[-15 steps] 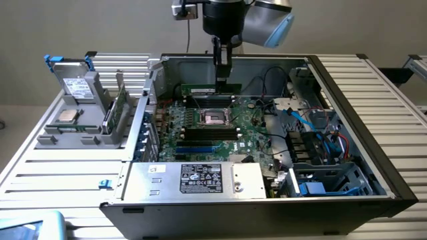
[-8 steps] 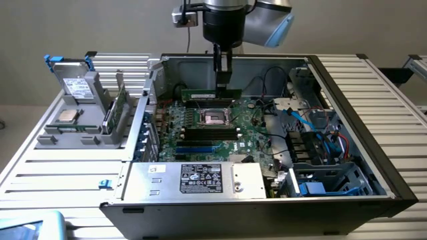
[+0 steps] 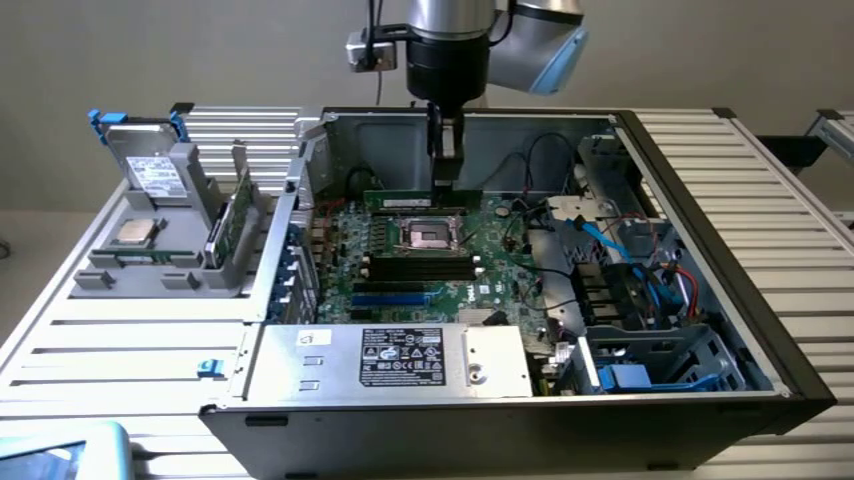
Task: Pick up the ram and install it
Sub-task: 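Insert the ram into the slot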
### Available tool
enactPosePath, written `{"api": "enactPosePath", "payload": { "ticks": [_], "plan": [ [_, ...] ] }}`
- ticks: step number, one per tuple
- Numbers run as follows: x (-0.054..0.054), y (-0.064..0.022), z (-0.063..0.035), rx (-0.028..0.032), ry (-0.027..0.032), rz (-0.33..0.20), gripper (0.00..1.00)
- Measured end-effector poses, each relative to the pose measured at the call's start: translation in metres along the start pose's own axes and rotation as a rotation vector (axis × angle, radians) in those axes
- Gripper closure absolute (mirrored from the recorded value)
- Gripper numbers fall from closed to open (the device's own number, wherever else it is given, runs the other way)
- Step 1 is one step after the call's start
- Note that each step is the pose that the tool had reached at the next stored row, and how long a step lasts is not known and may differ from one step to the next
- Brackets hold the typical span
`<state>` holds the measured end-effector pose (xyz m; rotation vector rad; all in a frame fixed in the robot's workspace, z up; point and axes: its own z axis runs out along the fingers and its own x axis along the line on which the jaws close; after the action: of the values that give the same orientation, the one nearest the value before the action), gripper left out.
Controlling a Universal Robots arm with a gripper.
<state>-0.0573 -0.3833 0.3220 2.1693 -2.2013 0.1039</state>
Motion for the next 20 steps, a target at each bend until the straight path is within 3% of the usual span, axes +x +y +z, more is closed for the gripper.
{"api": "enactPosePath", "payload": {
  "ticks": [5, 20],
  "plan": [
    [0.0, -0.0005, 0.0066, -0.0001, 0.0072, 0.001, 0.87],
    [0.001, -0.0014, 0.0335, -0.0004, 0.0109, 0.007, 0.87]
  ]
}}
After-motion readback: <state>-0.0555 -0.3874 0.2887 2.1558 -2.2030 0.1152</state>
